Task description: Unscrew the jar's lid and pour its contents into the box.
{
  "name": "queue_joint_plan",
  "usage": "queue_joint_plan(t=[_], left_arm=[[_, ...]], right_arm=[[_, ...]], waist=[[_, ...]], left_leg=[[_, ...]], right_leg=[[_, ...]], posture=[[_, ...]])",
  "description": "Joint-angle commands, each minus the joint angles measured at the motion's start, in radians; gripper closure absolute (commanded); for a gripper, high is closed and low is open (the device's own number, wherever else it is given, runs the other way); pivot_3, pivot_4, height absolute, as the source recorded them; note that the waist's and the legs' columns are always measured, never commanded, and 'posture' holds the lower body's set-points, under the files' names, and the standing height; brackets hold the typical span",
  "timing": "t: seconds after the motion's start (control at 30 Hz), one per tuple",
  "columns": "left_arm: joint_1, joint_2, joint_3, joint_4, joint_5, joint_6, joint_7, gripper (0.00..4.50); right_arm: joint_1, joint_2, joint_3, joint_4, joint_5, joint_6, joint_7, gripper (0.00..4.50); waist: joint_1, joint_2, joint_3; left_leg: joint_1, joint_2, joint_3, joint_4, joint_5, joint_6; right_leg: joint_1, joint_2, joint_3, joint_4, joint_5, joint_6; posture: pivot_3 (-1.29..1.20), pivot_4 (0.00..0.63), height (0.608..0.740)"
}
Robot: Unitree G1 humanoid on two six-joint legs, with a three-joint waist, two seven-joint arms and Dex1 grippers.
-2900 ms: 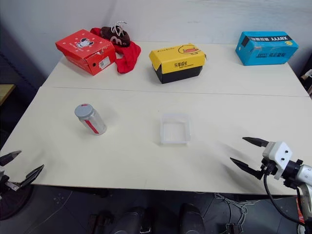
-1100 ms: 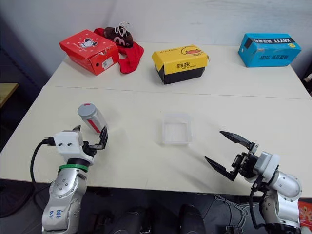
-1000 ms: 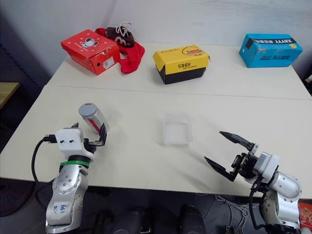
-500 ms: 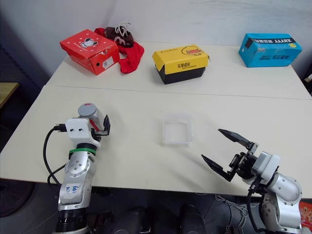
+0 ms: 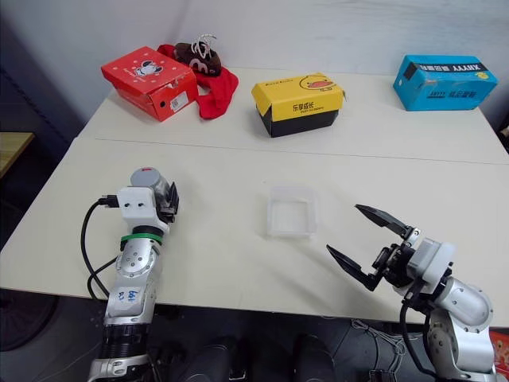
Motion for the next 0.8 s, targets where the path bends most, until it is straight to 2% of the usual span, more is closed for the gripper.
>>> queue_joint_plan(t=[0.03, 0.17, 0.23, 0.3, 0.43, 0.57, 0.67, 0.8], left_arm=[[-0.014, 0.022, 0.013, -0.020, -0.004, -0.044, -0.013, 2.16], [-0.042, 0.080, 0.060, -0.049, -0.242, -0.119, -0.271, 2.16], [-0.067, 0.199, 0.062, -0.078, -0.433, -0.042, -0.562, 2.16], [-0.098, 0.317, 0.045, -0.084, -0.554, 0.056, -0.777, 2.16], [-0.208, 0.462, -0.055, -0.038, -0.583, 0.134, -1.027, 2.16], [-0.364, 0.435, -0.162, 0.005, -0.582, 0.222, -1.109, 2.16], [-0.399, 0.401, -0.218, -0.014, -0.574, 0.247, -1.145, 2.16], [-0.416, 0.362, -0.247, -0.021, -0.557, 0.248, -1.154, 2.16]], right_arm=[[0.006, -0.002, -0.014, -0.023, 0.004, -0.009, -0.012, 0.00], [0.002, -0.018, -0.007, -0.086, 0.012, 0.097, -0.097, 0.00], [-0.027, -0.090, 0.004, -0.182, 0.037, 0.309, -0.219, 0.00], [-0.085, -0.149, 0.023, -0.268, 0.093, 0.501, -0.330, 0.00], [-0.309, -0.192, 0.105, -0.367, 0.269, 0.742, -0.425, 0.00], [-0.579, -0.157, 0.208, -0.376, 0.438, 0.954, -0.534, 0.00], [-0.689, -0.128, 0.271, -0.347, 0.436, 1.043, -0.591, 0.00], [-0.760, -0.082, 0.315, -0.338, 0.407, 1.103, -0.649, 0.00]], waist=[[0.000, 0.000, 0.000], [-0.001, 0.000, 0.000], [-0.008, 0.001, 0.000], [-0.013, 0.002, 0.001], [-0.018, 0.004, 0.002], [-0.010, 0.006, 0.003], [-0.012, 0.005, 0.003], [-0.014, 0.005, 0.003]], left_leg=[[0.000, 0.000, 0.000, 0.000, 0.000, 0.000], [0.000, 0.000, 0.000, 0.000, 0.000, -0.001], [0.000, 0.000, 0.000, 0.000, -0.001, -0.002], [-0.002, 0.000, -0.001, 0.002, -0.001, -0.003], [-0.002, 0.001, -0.002, 0.002, -0.001, -0.007], [-0.005, 0.000, -0.004, 0.003, 0.003, -0.002], [-0.008, 0.000, -0.006, 0.003, 0.005, -0.001], [-0.010, -0.001, -0.005, 0.002, 0.004, 0.000]], right_leg=[[0.000, 0.000, 0.000, 0.000, 0.000, 0.000], [0.000, 0.000, 0.000, 0.000, 0.000, 0.000], [-0.001, -0.001, 0.000, 0.000, 0.000, 0.000], [-0.002, -0.002, 0.000, 0.001, 0.000, -0.001], [-0.004, -0.001, 0.000, 0.000, -0.001, -0.002], [-0.005, 0.000, -0.002, 0.001, -0.001, -0.003], [-0.005, 0.004, -0.004, 0.003, 0.000, -0.003], [-0.006, 0.013, -0.004, 0.000, 0.000, -0.002]], posture=[[0.00, 0.150, 0.740], [0.00, 0.150, 0.740], [0.00, 0.150, 0.740], [0.00, 0.150, 0.740], [0.00, 0.150, 0.740], [0.00, 0.150, 0.740], [0.00, 0.150, 0.740], [0.00, 0.150, 0.740]])
